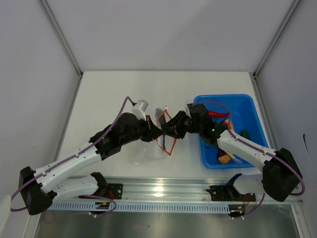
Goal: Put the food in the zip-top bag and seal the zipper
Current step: Place the fake fish in the zipper food storage bag, then adjust the zipper food storage bag at the center of the board.
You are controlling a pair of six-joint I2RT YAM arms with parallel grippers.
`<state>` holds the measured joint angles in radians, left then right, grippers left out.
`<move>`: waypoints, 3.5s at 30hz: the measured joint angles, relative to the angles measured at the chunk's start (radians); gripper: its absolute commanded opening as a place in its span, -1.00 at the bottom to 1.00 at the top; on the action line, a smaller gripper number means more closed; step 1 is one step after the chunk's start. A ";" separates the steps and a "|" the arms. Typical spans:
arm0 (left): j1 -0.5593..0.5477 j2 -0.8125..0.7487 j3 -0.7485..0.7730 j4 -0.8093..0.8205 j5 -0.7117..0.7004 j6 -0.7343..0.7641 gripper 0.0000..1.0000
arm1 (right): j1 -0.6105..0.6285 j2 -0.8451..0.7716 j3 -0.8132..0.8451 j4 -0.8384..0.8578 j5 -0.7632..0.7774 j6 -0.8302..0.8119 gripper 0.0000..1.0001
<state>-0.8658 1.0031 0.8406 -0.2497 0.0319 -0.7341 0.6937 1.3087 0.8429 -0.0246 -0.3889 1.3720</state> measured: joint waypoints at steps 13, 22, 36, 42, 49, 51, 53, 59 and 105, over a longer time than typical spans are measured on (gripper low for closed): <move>0.000 0.005 0.016 -0.003 0.028 -0.026 -0.99 | 0.058 0.050 0.065 -0.143 0.088 -0.164 0.53; 0.000 -0.001 0.016 -0.022 0.021 -0.018 -0.99 | 0.055 0.001 0.090 -0.222 0.093 -0.256 0.53; 0.008 -0.005 0.005 -0.026 0.005 0.002 -0.99 | -0.008 -0.246 0.267 -0.549 0.175 -0.504 0.27; 0.010 -0.031 0.005 -0.038 0.005 0.002 -0.99 | -0.031 -0.196 0.246 -0.641 0.220 -0.587 0.12; 0.011 -0.057 0.005 -0.051 0.007 0.001 -0.99 | -0.030 -0.188 0.137 -0.656 0.227 -0.591 0.05; 0.011 -0.056 0.005 -0.051 0.012 0.000 -0.99 | -0.030 -0.189 0.105 -0.648 0.227 -0.590 0.05; 0.011 -0.056 0.005 -0.051 0.023 0.000 -0.99 | -0.030 -0.189 0.077 -0.631 0.222 -0.587 0.04; 0.011 -0.056 0.005 -0.051 0.030 0.000 -0.99 | -0.025 -0.168 0.047 -0.558 0.189 -0.580 -0.10; 0.011 -0.104 0.082 -0.128 0.023 0.053 -0.99 | 0.104 -0.061 0.437 -0.592 0.224 -0.666 0.44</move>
<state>-0.8543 0.8989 0.9226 -0.3775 0.0547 -0.6811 0.7975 1.2476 1.2797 -0.6167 -0.1646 0.7059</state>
